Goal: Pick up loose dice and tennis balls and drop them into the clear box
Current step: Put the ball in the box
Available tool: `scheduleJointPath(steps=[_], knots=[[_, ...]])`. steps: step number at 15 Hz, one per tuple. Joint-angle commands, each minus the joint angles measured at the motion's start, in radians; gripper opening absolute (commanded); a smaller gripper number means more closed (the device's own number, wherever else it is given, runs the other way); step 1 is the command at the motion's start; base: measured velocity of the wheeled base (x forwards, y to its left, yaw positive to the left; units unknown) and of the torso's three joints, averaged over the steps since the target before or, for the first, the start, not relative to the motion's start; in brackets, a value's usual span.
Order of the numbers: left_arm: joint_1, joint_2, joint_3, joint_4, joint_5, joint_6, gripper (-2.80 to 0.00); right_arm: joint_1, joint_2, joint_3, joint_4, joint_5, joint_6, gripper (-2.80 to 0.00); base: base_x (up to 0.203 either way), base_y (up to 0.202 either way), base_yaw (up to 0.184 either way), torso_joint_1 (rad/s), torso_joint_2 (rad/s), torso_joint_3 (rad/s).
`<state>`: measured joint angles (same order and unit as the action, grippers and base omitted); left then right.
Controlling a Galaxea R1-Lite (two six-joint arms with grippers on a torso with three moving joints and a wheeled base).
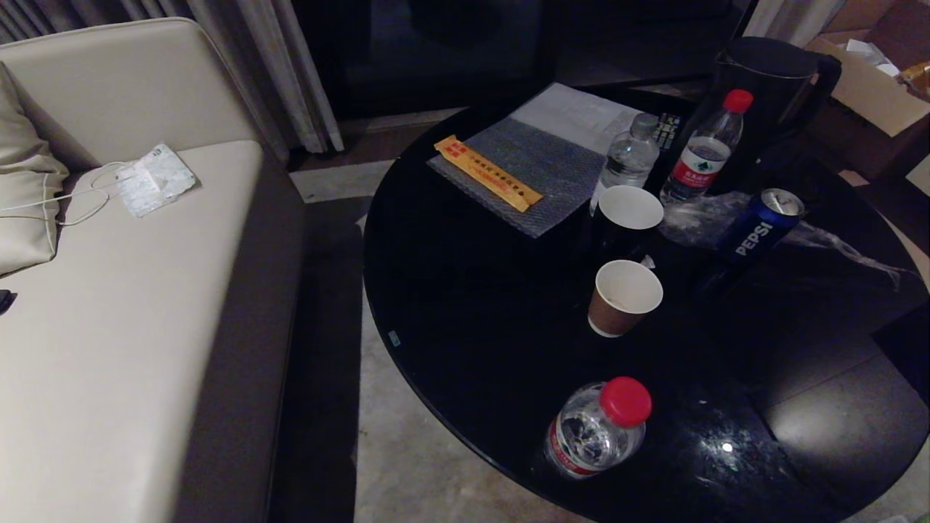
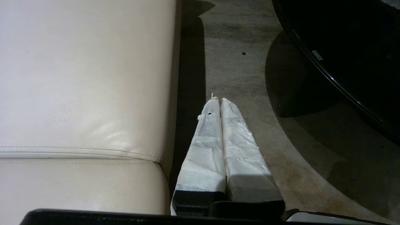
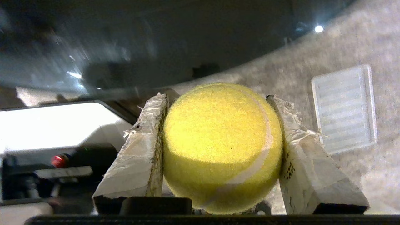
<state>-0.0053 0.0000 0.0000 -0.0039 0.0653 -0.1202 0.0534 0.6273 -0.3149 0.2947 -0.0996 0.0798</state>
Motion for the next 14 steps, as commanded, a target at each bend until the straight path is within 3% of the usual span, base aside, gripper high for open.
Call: scheduleJointPath(steps=[1,3,6,10,14], knots=[[0.000,0.002,0.002,-0.001,0.001,-0.001,-2.80,-0.008,-0.253,0.077,0.034,-0.003,0.000,-2.80,0.000,0.000,0.000,0.000,0.00,0.000],[0.000,0.002,0.002,-0.001,0.001,-0.001,-2.80,-0.004,-0.362,0.123,0.041,0.007,0.003,-2.80,0.000,0.000,0.000,0.000,0.00,0.000],[0.000,0.002,0.002,-0.001,0.001,-0.001,-2.80,-0.034,-0.478,0.221,-0.064,0.043,0.001,-2.80,0.000,0.000,0.000,0.000,0.00,0.000],[-0.001,0.002,0.002,-0.001,0.001,-0.001,-2.80,-0.047,-0.628,0.237,-0.097,0.078,-0.010,-2.80,0.000,0.000,0.000,0.000,0.00,0.000],[-0.001,0.002,0.002,-0.001,0.001,-0.001,-2.80,-0.046,-0.627,0.238,-0.098,0.083,-0.015,-2.80,0.000,0.000,0.000,0.000,0.00,0.000]])
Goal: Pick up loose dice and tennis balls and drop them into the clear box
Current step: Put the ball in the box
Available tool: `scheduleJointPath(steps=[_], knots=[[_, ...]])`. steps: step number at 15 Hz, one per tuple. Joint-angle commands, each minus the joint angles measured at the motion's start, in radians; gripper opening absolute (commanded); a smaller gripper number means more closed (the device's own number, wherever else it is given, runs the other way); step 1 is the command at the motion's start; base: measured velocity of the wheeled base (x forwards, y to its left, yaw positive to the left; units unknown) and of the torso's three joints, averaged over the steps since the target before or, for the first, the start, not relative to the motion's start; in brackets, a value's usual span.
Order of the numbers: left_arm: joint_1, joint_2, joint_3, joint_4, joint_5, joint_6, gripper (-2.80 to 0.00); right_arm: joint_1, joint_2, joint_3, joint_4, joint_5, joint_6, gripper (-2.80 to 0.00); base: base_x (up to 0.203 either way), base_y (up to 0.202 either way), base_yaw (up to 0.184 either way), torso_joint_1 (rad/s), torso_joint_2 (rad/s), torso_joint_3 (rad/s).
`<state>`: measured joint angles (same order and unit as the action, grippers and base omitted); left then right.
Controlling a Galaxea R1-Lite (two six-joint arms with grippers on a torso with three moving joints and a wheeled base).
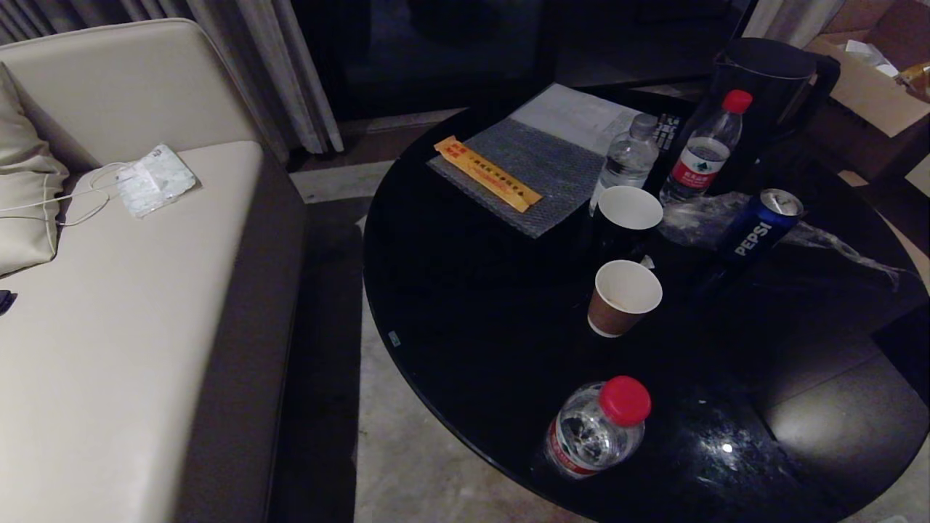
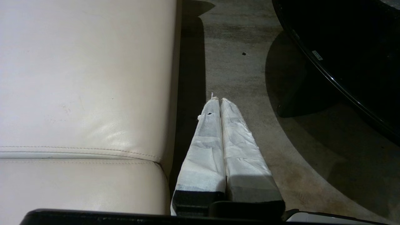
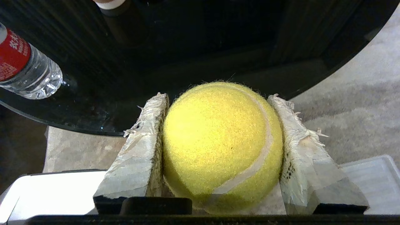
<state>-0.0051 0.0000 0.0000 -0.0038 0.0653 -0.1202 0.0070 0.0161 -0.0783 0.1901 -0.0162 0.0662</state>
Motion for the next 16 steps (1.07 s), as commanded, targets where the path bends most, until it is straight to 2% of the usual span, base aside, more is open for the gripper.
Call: scheduleJointPath(steps=[1,16], knots=[[0.001,0.002,0.002,-0.001,0.001,-0.001,-2.80,0.001,-0.016,0.001,0.006,-0.001,0.000,-2.80,0.000,0.000,0.000,0.000,0.00,0.000],[-0.001,0.002,0.002,0.001,0.001,0.004,-2.80,0.001,-0.016,0.002,0.006,-0.001,0.001,-2.80,-0.007,0.000,0.000,0.000,0.00,0.000]])
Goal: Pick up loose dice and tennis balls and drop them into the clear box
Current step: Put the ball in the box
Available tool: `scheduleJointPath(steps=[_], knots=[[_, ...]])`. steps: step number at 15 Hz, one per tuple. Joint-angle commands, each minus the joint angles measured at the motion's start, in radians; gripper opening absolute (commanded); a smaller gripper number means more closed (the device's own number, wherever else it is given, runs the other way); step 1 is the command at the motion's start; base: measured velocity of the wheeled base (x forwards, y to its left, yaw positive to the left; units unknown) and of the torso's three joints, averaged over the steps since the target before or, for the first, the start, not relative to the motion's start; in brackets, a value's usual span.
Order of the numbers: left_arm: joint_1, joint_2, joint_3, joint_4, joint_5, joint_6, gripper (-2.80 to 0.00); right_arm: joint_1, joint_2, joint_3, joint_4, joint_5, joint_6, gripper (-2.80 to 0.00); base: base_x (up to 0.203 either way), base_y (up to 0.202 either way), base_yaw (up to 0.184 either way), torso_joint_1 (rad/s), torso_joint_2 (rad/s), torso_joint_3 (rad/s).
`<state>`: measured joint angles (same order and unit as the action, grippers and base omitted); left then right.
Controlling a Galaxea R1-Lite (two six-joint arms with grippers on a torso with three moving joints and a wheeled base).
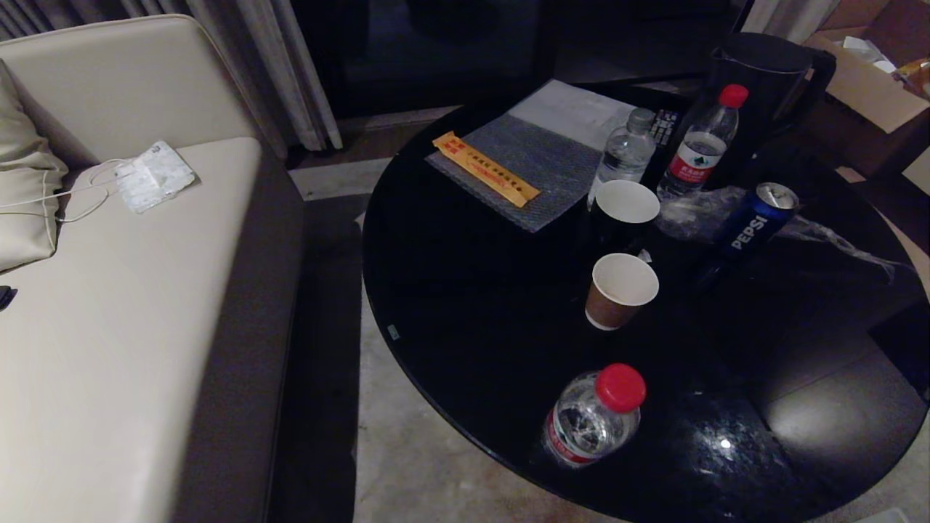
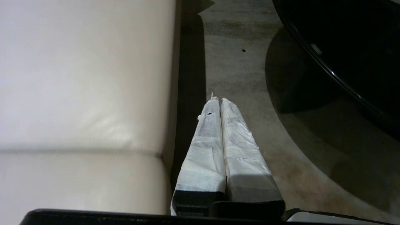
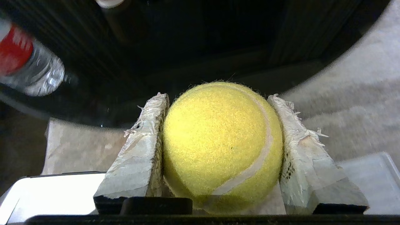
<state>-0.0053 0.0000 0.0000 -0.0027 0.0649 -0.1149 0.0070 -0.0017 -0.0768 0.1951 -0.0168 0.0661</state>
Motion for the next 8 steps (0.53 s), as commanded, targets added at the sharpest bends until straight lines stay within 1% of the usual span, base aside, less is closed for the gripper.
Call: scheduleJointPath(steps=[1,4,5,8], knots=[[0.001,0.002,0.002,0.000,0.001,-0.002,-2.80,0.001,0.002,0.000,0.001,0.000,0.001,-2.80,-0.162,0.000,-0.004,0.005,0.01,-0.003],[0.000,0.002,0.002,0.000,0.000,-0.002,-2.80,0.000,0.002,0.000,0.001,0.000,0.004,-2.80,-0.169,0.000,-0.003,0.002,0.01,0.004],[0.001,0.002,0.002,0.000,0.000,0.000,-2.80,0.001,0.002,0.000,0.001,0.000,0.004,-2.80,-0.117,0.000,-0.001,0.002,0.00,0.004],[0.000,0.002,0.002,-0.002,0.001,-0.006,-2.80,0.001,0.002,0.000,0.001,0.000,0.004,-2.80,0.000,0.000,0.000,0.000,0.00,0.000]])
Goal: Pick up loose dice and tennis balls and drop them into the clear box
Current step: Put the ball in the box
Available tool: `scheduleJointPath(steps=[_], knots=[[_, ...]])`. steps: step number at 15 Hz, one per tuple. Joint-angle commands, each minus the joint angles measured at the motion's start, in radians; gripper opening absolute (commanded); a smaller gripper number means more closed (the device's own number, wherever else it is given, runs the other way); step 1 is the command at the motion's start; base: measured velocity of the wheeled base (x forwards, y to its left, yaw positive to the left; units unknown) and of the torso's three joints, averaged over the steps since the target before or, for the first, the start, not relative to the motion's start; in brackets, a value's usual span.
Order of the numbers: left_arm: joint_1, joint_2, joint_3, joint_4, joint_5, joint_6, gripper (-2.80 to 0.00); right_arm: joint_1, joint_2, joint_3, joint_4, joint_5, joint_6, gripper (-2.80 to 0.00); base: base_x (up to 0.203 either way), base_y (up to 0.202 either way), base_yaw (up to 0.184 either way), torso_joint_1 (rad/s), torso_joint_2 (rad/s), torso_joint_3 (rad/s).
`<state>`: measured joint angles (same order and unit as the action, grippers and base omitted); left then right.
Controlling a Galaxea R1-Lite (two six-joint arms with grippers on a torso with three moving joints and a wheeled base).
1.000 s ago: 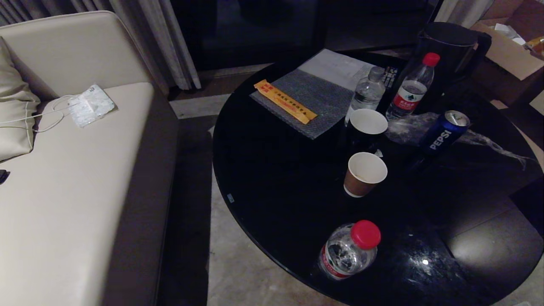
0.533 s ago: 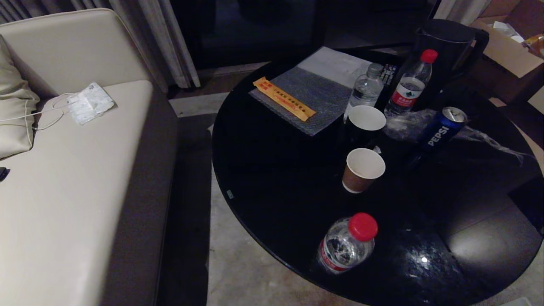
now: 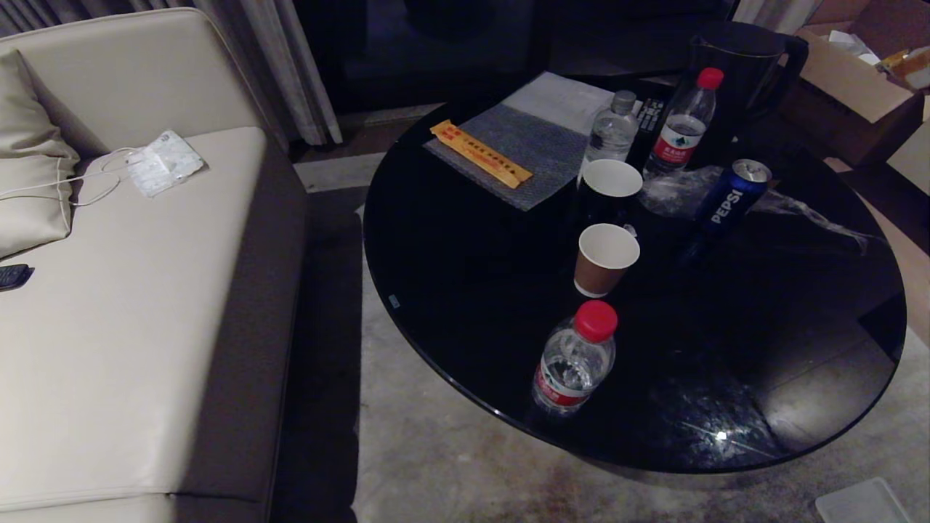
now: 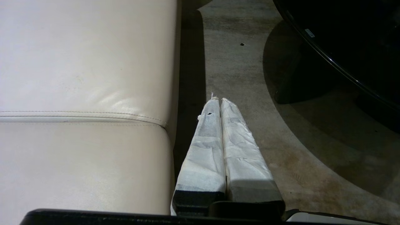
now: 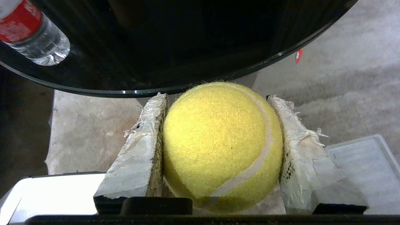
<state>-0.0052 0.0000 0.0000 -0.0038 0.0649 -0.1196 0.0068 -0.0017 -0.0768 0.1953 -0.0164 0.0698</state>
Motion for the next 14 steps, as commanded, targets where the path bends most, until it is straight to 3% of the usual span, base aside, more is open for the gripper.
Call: scheduleJointPath(steps=[1,5,14], knots=[[0.001,0.002,0.002,0.001,0.001,0.001,-2.80,0.000,0.002,0.000,0.001,0.000,0.001,-2.80,0.000,0.000,0.000,0.000,0.00,0.000],[0.001,0.002,0.002,0.001,0.003,0.000,-2.80,0.001,0.002,0.000,0.001,0.000,0.001,-2.80,0.000,0.000,0.000,0.000,0.00,0.038],[-0.001,0.002,0.002,-0.001,0.003,0.000,-2.80,-0.001,0.002,0.000,0.000,0.000,0.001,-2.80,0.000,0.000,0.000,0.002,0.00,0.196]])
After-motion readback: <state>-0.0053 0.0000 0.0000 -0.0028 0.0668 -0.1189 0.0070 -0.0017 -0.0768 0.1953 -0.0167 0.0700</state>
